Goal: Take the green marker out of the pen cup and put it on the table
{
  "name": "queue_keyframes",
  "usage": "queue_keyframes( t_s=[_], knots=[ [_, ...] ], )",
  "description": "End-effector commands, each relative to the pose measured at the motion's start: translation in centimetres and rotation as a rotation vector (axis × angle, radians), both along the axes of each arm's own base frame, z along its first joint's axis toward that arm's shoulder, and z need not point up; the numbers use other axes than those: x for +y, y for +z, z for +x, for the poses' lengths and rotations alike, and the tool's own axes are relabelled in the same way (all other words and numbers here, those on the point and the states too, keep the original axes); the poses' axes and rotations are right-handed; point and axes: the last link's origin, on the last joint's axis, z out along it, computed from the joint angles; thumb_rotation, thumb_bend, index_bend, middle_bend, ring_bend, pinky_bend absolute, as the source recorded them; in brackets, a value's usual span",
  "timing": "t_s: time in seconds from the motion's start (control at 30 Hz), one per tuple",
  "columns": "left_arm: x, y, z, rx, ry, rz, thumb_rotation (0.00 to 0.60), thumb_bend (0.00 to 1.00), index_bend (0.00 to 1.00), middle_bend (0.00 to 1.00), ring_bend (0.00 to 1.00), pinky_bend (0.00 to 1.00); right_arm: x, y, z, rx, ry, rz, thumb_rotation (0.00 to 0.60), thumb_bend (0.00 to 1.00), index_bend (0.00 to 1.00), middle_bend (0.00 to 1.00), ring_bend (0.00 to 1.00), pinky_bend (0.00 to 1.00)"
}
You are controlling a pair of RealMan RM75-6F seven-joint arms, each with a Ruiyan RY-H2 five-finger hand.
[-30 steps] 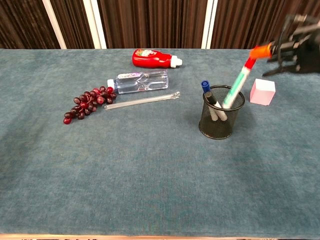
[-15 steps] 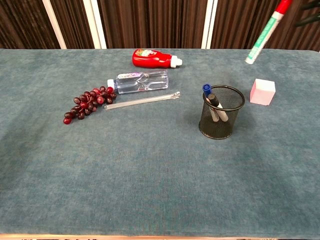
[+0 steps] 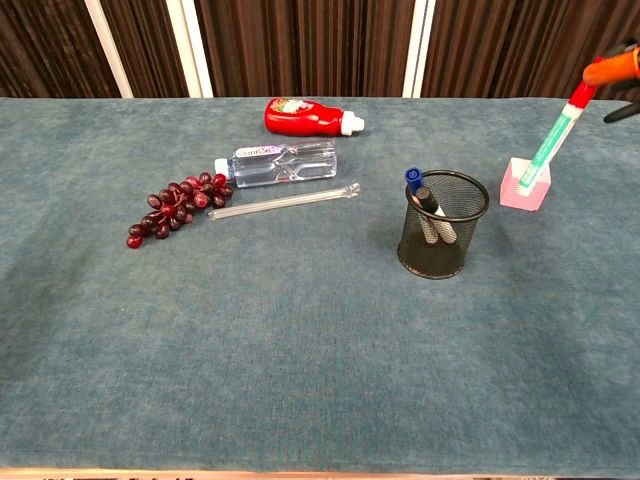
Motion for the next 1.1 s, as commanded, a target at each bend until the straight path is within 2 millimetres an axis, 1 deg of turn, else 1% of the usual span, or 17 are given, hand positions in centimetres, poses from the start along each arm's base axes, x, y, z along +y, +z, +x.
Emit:
queue_keyframes(
  t_s=[0.03,0.33,0.5,0.53,0.6,0.63,0.7,0.73,0.77,0.8,0.87,0.9,0.97,1.1],
  knots=[
    [0.0,0.0,0.0,0.0,0.001,0.001,0.6,0.53,0.09,0.03,0.03,0.1,-0.4,-1.2,-0.9,0.015,0.002,0.017,0.6,0.51,0.66,0.0,0.05,0.2],
    [0.0,0.2,-0.1,-0.001,0.007,0.01,0.6,0.53,0.09,0.03,0.03,0.1,-1.6,-4.1,-2.7,0.098,-0.003,0.104,0.6,0.51,0.66,0.0,0.04,0.2],
    [0.0,0.2,-0.1,0.0,0.007,0.008,0.6,0.53,0.09,0.03,0.03,0.1,-1.9,-5.0,-2.7,0.109,-0.003,0.127,0.6,0.5,0.66,0.0,0.04,0.2],
    [0.0,0.2,-0.1,0.0,0.007,0.008,0.6,0.53,0.09,0.03,0.03,0.1,-1.9,-5.2,-2.8,0.119,0.0,0.13,0.6,0.5,0.65,0.0,0.04,0.2],
    [0.0,0.2,-0.1,0.0,0.006,0.007,0.6,0.53,0.09,0.03,0.03,0.1,-2.1,-5.5,-2.8,0.145,0.005,0.142,0.6,0.43,0.63,0.0,0.03,0.2],
    [0.0,0.2,-0.1,0.001,0.006,0.007,0.6,0.53,0.09,0.03,0.03,0.1,-2.2,-5.7,-2.8,0.151,0.004,0.147,0.6,0.37,0.58,0.0,0.03,0.2],
    [0.0,0.2,-0.1,0.001,0.007,0.007,0.6,0.53,0.09,0.03,0.03,0.1,-2.3,-6.0,-2.7,0.144,-0.001,0.157,0.6,0.24,0.39,0.0,0.02,0.2],
    [0.0,0.2,-0.1,0.0,0.007,0.008,0.6,0.53,0.09,0.03,0.03,0.1,-2.3,-6.0,-2.6,0.136,-0.002,0.161,0.6,0.2,0.32,0.0,0.01,0.2],
    [0.0,0.2,-0.1,-0.001,0.008,0.009,0.6,0.53,0.09,0.03,0.03,0.1,-2.5,-6.0,-2.5,0.125,-0.004,0.163,0.6,0.16,0.21,0.0,0.01,0.2],
    [0.0,0.3,-0.1,-0.001,0.009,0.01,0.6,0.53,0.09,0.03,0.03,0.1,-2.6,-5.9,-2.4,0.117,-0.006,0.159,0.6,0.13,0.14,0.0,0.01,0.2],
    [0.0,0.3,-0.1,-0.002,0.009,0.01,0.6,0.53,0.09,0.03,0.03,0.1,-2.9,-5.6,-2.2,0.116,-0.006,0.144,0.6,0.11,0.06,0.0,0.0,0.2],
    [0.0,0.3,-0.1,-0.002,0.009,0.009,0.6,0.53,0.09,0.03,0.03,0.1,-3.1,-5.4,-2.2,0.121,-0.008,0.136,0.6,0.11,0.03,0.0,0.0,0.2],
    [0.0,0.3,-0.1,-0.001,0.008,0.009,0.6,0.53,0.09,0.03,0.03,0.1,-3.4,-5.0,-2.3,0.132,-0.013,0.12,0.6,0.11,0.0,0.0,0.0,0.2],
    [0.0,0.3,-0.1,-0.002,0.006,0.009,0.6,0.53,0.09,0.03,0.03,0.1,-3.5,-3.8,-2.2,0.119,-0.023,0.1,0.6,0.11,0.0,0.0,0.0,0.2]
  ],
)
